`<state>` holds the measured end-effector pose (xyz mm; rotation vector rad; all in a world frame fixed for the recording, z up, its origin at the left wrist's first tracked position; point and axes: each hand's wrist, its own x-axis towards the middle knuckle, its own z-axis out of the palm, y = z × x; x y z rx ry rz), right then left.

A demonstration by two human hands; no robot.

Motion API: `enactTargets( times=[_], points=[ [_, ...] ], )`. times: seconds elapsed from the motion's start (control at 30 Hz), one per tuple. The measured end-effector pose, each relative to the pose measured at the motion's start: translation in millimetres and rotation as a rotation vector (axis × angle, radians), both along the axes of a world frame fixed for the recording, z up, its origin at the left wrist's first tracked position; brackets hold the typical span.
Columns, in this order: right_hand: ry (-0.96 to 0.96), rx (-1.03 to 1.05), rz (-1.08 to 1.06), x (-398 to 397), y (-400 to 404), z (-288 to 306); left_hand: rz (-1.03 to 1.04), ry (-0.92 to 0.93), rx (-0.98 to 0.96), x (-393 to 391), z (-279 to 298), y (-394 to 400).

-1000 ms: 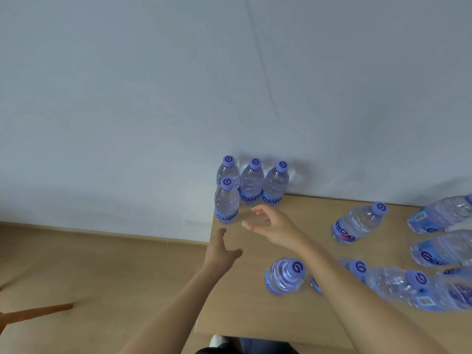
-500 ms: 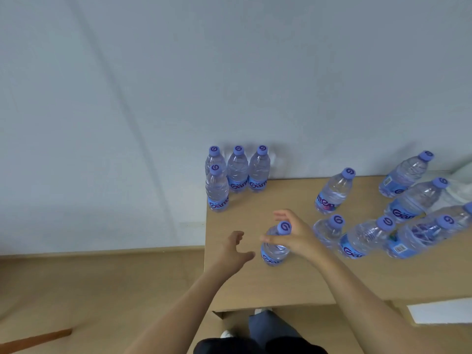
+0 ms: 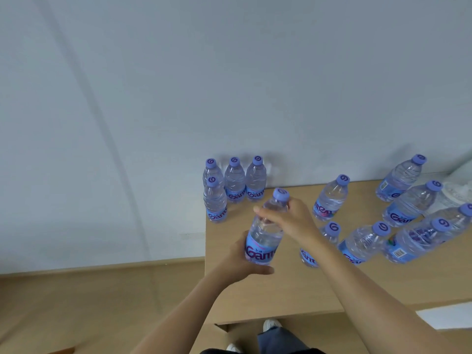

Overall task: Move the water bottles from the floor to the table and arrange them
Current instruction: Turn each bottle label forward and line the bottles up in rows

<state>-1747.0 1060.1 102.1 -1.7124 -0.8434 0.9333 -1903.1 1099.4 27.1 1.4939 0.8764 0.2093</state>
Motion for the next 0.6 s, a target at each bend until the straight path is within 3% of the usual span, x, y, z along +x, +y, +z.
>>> enactTargets(
  times=[0.17, 0.43, 0.6],
  points=[
    [-0.038, 0.042, 0.031, 11, 33, 47, 0.156, -0.132, 0.099, 19, 44, 3],
    [0.237, 0.150, 0.086, 34, 58, 60, 0.137, -0.156, 0.071, 35, 83, 15],
    [0.293, 0.148, 0.160, 45, 69, 58, 0.152, -0.157, 0.026, 41, 85, 20]
  ],
)
